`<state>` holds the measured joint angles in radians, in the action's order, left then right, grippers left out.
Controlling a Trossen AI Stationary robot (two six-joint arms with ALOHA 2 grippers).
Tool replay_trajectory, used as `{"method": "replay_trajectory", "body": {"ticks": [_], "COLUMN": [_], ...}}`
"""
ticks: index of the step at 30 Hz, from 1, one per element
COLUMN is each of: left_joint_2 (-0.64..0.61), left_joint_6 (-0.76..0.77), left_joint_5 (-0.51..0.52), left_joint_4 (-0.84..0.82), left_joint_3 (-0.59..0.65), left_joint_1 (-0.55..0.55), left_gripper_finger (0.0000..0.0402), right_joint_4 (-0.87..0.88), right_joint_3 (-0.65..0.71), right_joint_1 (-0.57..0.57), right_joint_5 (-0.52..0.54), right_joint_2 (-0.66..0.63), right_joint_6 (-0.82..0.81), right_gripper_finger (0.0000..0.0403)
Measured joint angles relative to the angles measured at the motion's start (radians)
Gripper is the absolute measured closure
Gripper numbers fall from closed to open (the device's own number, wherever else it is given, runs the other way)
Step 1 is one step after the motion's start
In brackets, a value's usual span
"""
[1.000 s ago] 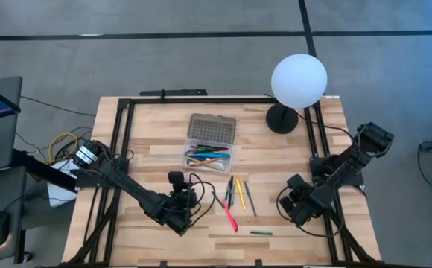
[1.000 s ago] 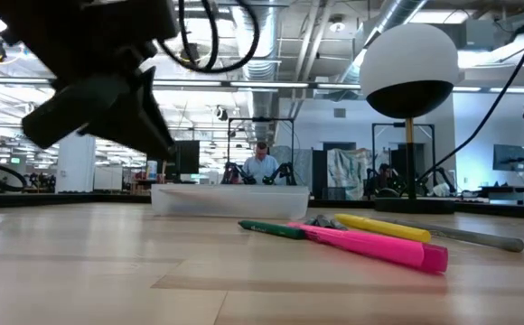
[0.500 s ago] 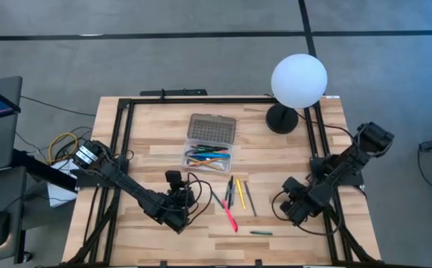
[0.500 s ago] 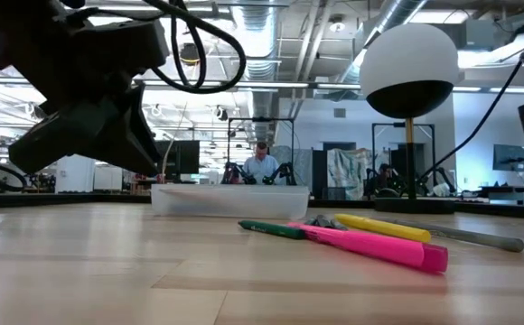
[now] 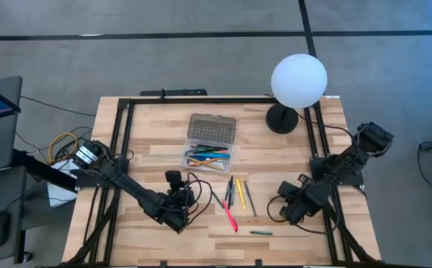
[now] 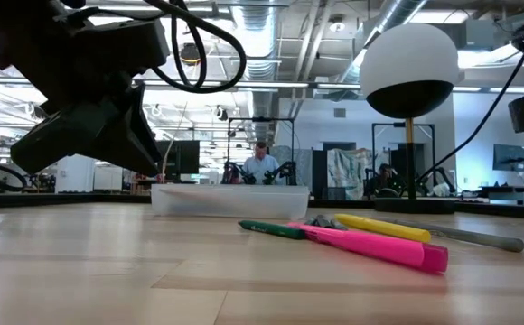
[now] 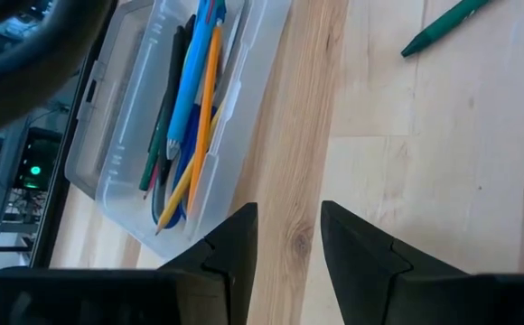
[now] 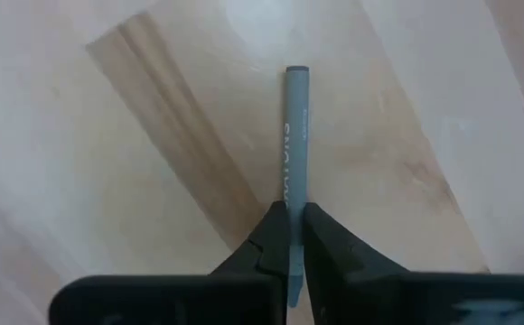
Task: Pick & place school supplies into a supply box
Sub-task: Put the gray crayon into the gray supply box
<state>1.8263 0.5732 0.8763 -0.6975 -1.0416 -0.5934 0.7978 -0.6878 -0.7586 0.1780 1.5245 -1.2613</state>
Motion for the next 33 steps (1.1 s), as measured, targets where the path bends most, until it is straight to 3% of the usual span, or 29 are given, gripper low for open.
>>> {"method": "replay_trajectory", "body": {"ticks": [4,11,18,23,28,33], "left_joint_2": [0.000,0.000,0.000,0.000,0.000,0.000], "left_joint_6": [0.000,0.000,0.014,0.024,0.028,0.040], "left_joint_5": [0.001,0.001,-0.010,-0.021,-0.041,-0.043], "left_joint_4": [0.000,-0.001,-0.004,-0.003,-0.002,-0.003], "left_joint_3": [0.000,0.000,0.000,0.000,0.000,0.000], "left_joint_1": [0.000,0.000,-0.003,-0.003,-0.003,-0.003], "left_gripper_finger": [0.0284,0.0284,0.0284,0.0284,0.0284,0.0284], "right_joint_4": [-0.084,-0.351,-0.379,-0.453,-0.574,-0.678], "right_joint_3": [-0.031,-0.072,-0.145,-0.189,-0.197,-0.204], "right_joint_1": [0.017,0.066,0.140,0.260,0.424,0.591], "right_joint_5": [0.065,0.185,0.293,0.366,0.340,0.188], "right_joint_2": [0.005,0.002,0.002,0.002,0.007,0.060], "right_joint_6": [0.117,0.507,0.786,0.928,1.012,1.118], "right_gripper_finger": [0.0399,0.0402,0.0402,0.0402,0.0402,0.0402]}}
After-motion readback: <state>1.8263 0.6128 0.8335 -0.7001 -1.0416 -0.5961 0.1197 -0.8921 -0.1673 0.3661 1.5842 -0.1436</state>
